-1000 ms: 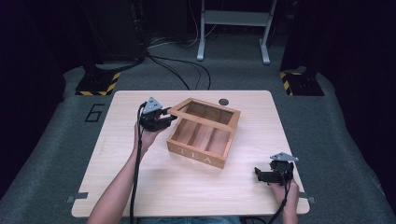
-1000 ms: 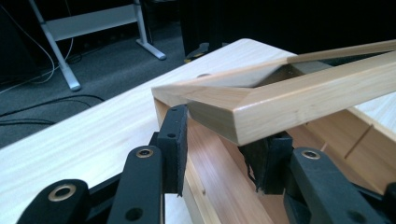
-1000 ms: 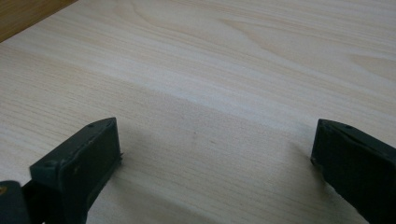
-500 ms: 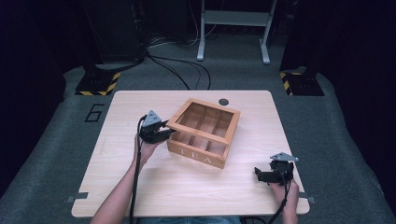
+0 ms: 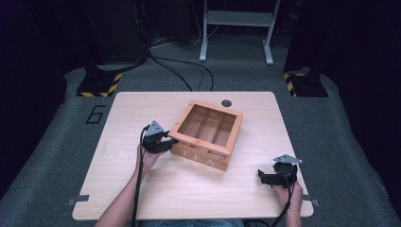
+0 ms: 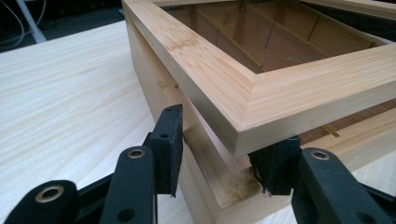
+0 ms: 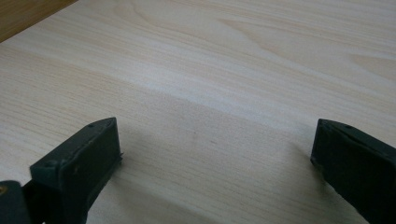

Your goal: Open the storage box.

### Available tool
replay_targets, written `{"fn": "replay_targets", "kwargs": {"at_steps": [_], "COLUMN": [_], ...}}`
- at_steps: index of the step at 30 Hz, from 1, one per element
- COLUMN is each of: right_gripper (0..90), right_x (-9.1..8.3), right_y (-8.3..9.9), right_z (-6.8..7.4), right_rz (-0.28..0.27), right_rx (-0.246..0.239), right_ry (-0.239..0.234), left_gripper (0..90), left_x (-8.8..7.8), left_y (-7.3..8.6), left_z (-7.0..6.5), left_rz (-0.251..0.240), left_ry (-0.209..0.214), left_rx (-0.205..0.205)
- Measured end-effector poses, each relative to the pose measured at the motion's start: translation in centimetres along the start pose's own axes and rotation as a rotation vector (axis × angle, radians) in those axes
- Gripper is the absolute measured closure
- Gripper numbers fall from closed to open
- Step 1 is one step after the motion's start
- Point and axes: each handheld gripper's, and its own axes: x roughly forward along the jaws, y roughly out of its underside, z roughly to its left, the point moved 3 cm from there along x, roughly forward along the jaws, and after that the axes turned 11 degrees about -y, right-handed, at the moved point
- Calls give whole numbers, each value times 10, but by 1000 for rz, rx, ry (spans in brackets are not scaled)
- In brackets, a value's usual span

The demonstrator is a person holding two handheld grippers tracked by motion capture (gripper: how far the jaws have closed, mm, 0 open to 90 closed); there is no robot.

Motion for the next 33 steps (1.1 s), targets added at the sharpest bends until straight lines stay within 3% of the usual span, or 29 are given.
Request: {"fn": "replay_targets", "kwargs": {"at_steps": [9, 11, 13, 15, 18, 19, 23, 28, 30, 31, 33], "right_gripper": [9, 9, 9, 9, 9, 9, 10, 10, 10, 10, 10], "right_x": [0, 0, 0, 0, 0, 0, 0, 0, 0, 0, 0], "right_y": [0, 0, 0, 0, 0, 0, 0, 0, 0, 0, 0], "right_z": [0, 0, 0, 0, 0, 0, 0, 0, 0, 0, 0], "right_rz": [-1, -2, 1, 0, -1, 1, 3, 3, 3, 3, 3], "right_rx": [1, 1, -1, 0, 2, -1, -7, -7, -6, -7, -6], "right_ry": [1, 0, 0, 0, 1, 0, 1, 1, 2, 2, 1], "left_gripper": [493, 409, 311, 242, 185, 126, 37, 2, 0, 0, 0], "left_x": [-4, -6, -8, -9, -12, -11, -18, -37, -44, -48, -54], "left_y": [1, 1, 1, 2, 5, 11, 21, 44, 56, 61, 70], "left_z": [1, 1, 2, 1, 0, -3, -5, -9, -10, -11, -10], "left_rz": [6, 6, 28, 34, 67, 112, 139, 214, 244, 259, 277], "left_ry": [18, 16, 11, 11, -16, -27, -33, -42, -64, -66, -100], "left_rx": [-25, -30, -10, -24, 15, 49, 28, 42, 63, 49, 60]}}
